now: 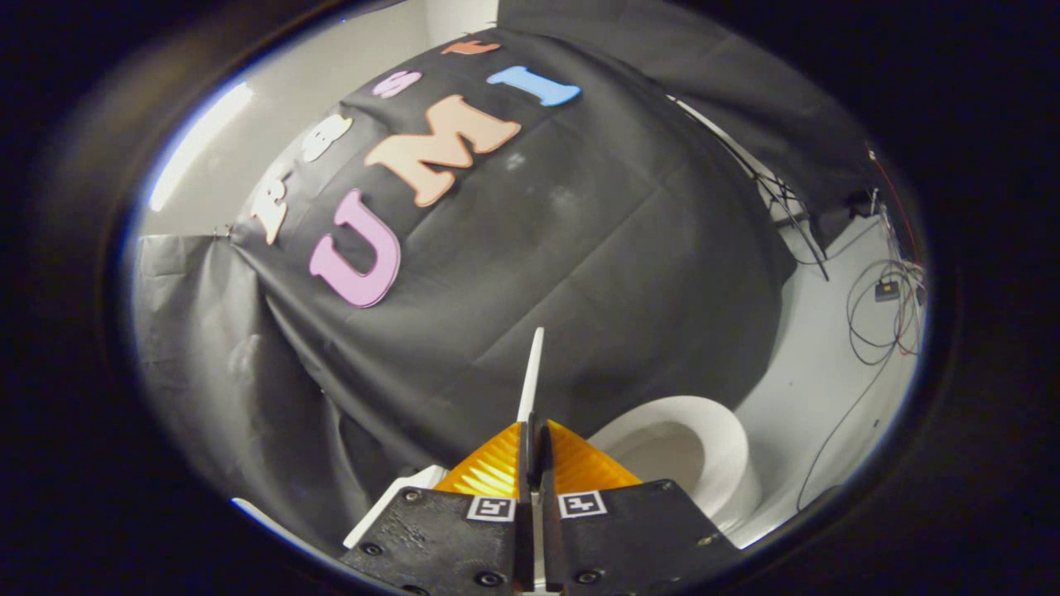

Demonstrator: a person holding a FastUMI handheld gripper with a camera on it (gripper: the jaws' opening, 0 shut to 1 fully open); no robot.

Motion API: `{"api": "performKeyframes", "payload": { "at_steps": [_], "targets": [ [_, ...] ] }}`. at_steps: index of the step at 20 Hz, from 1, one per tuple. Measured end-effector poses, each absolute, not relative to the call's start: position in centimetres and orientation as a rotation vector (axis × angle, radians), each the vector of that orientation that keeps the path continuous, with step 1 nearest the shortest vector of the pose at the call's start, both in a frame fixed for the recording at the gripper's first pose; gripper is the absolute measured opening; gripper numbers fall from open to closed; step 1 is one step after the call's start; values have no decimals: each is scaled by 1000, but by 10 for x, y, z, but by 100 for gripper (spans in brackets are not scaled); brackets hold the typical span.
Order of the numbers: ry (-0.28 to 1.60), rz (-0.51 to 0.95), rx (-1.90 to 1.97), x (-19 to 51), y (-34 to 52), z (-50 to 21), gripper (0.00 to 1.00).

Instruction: Open the toilet lid.

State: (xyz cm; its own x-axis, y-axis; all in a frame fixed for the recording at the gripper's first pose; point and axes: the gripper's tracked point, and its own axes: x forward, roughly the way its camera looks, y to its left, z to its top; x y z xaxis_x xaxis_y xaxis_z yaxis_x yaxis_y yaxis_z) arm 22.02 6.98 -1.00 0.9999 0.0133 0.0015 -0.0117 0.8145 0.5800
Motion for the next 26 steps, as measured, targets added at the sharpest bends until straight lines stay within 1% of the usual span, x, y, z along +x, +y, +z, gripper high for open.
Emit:
{"api": "performKeyframes", "payload": {
  "at_steps": [9, 19, 26],
  "targets": [
    [50, 56, 357, 215, 132, 35, 6],
    [62, 148, 117, 218, 205, 66, 7],
    [85, 181, -22, 221, 251, 77, 7]
  ]
}}
